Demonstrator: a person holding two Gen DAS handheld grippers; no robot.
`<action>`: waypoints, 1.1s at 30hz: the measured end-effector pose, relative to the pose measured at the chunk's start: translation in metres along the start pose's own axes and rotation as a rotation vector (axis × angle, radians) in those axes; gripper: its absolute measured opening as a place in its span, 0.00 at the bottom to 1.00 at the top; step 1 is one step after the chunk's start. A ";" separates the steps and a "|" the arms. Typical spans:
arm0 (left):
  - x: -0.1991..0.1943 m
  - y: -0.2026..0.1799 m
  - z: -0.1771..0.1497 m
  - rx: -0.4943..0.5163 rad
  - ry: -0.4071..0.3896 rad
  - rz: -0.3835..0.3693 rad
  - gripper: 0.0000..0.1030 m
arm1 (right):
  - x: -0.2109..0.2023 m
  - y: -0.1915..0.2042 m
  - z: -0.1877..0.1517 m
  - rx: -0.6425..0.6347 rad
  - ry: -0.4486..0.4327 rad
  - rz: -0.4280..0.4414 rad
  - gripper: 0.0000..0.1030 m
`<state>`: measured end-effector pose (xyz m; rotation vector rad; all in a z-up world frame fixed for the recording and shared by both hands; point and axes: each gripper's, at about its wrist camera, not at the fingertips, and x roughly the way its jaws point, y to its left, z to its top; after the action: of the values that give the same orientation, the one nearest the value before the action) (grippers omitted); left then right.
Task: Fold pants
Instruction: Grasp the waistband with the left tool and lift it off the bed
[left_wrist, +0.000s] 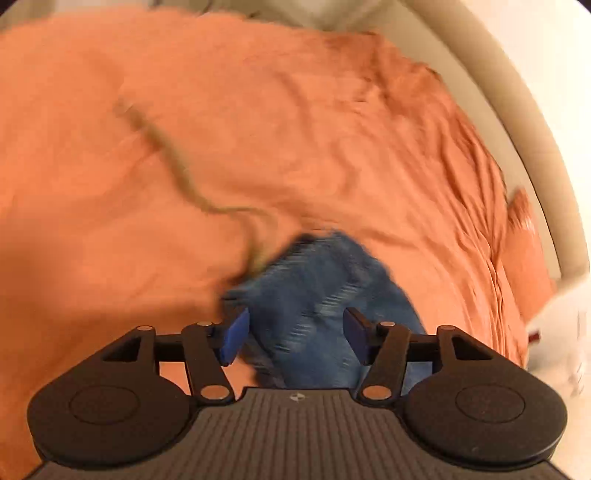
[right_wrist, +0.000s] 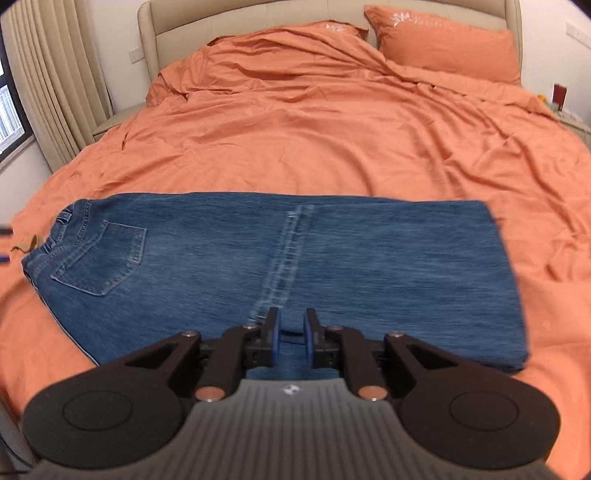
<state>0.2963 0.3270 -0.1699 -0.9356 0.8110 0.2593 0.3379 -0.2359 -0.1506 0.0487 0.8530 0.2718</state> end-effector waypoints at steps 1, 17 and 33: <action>0.006 0.011 0.001 -0.042 0.009 0.001 0.69 | 0.003 0.005 0.002 -0.008 0.005 -0.001 0.08; 0.034 0.008 0.001 0.071 0.001 -0.142 0.21 | 0.032 0.008 0.013 0.000 0.076 -0.037 0.11; -0.043 -0.286 -0.157 0.951 -0.198 -0.192 0.21 | -0.002 -0.036 -0.013 0.094 0.026 0.000 0.11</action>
<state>0.3380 0.0391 -0.0152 -0.0817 0.5517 -0.2012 0.3341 -0.2719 -0.1631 0.1328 0.8909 0.2322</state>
